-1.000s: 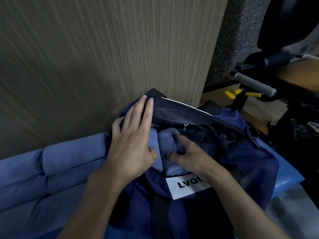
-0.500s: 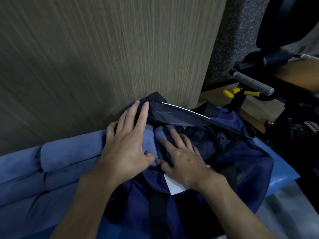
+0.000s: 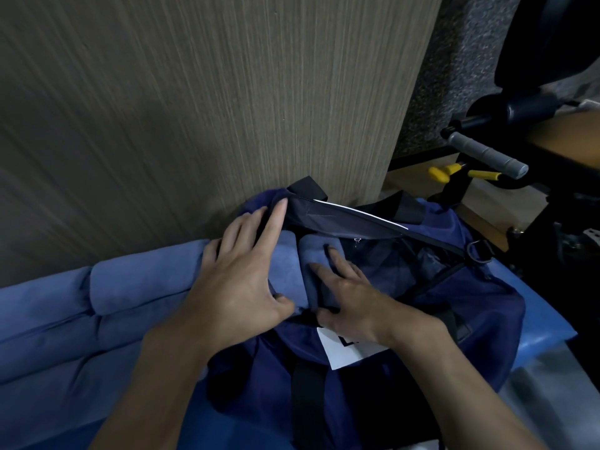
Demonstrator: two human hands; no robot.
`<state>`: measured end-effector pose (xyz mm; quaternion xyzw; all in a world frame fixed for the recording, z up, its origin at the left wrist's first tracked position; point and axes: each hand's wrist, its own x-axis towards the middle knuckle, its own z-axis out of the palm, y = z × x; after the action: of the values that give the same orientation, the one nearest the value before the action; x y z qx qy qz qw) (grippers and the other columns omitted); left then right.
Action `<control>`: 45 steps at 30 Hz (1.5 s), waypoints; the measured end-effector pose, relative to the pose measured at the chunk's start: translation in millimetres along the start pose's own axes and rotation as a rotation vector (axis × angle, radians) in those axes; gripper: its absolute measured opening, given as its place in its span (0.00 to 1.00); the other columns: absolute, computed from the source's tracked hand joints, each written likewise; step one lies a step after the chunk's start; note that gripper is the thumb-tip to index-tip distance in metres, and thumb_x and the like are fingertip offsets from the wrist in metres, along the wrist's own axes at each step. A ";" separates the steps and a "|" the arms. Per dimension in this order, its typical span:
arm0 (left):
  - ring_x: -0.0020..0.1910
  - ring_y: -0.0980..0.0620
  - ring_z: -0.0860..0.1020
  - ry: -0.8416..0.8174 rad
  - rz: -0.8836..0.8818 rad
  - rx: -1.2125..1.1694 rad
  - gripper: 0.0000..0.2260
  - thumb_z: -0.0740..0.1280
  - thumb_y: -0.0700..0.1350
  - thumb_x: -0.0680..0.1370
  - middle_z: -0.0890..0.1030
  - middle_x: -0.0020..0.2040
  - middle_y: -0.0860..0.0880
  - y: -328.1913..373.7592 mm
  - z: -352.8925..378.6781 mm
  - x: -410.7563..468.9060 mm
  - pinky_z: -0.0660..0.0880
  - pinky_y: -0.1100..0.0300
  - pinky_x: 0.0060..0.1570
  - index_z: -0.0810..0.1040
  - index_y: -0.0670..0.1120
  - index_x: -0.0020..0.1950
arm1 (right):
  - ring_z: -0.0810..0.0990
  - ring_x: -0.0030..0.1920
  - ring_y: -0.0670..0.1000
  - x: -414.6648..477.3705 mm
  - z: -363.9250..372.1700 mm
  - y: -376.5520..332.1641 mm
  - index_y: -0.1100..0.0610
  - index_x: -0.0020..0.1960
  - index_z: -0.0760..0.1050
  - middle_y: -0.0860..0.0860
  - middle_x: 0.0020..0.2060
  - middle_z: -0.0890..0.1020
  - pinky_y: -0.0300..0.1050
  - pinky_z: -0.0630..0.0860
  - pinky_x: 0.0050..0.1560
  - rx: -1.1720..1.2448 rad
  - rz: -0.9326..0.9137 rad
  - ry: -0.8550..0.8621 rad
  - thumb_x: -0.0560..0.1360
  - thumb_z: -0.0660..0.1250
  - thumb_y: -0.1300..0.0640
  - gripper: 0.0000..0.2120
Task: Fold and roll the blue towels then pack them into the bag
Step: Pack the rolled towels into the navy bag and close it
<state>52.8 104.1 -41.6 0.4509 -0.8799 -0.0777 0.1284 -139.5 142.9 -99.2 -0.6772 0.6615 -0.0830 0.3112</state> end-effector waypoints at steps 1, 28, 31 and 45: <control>0.79 0.54 0.44 -0.010 0.006 -0.005 0.53 0.64 0.58 0.63 0.46 0.79 0.56 0.0 -0.4 -0.8 0.52 0.45 0.75 0.25 0.64 0.72 | 0.36 0.78 0.54 0.8 0.3 0.6 0.43 0.79 0.45 0.42 0.76 0.32 0.52 0.50 0.77 0.017 0.000 -0.002 0.76 0.65 0.48 0.39; 0.78 0.56 0.48 -0.037 0.021 -0.092 0.48 0.59 0.65 0.62 0.48 0.79 0.59 -9.3 0.0 -10.0 0.55 0.45 0.75 0.29 0.69 0.72 | 0.44 0.78 0.50 -1.4 9.3 -6.9 0.47 0.78 0.54 0.47 0.79 0.47 0.54 0.55 0.76 -0.172 -0.099 0.215 0.72 0.69 0.40 0.41; 0.78 0.57 0.49 -0.020 0.019 -0.124 0.47 0.61 0.65 0.64 0.50 0.79 0.59 -11.4 -0.4 -12.6 0.56 0.45 0.75 0.31 0.71 0.72 | 0.47 0.77 0.49 -9.2 4.4 -14.0 0.48 0.77 0.57 0.47 0.78 0.51 0.52 0.54 0.75 -0.201 -0.120 0.271 0.73 0.68 0.41 0.37; 0.71 0.58 0.65 0.166 -0.013 -0.215 0.33 0.57 0.63 0.75 0.68 0.70 0.59 -51.3 -18.3 -79.3 0.66 0.49 0.68 0.50 0.62 0.79 | 0.75 0.41 0.50 -43.7 20.8 -100.2 0.55 0.47 0.79 0.48 0.38 0.78 0.48 0.74 0.43 -0.121 -0.553 0.582 0.76 0.63 0.56 0.07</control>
<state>142.3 138.4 -49.5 0.4450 -0.8499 -0.1350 0.2480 -48.8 183.9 -49.4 -0.7949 0.5185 -0.3128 0.0367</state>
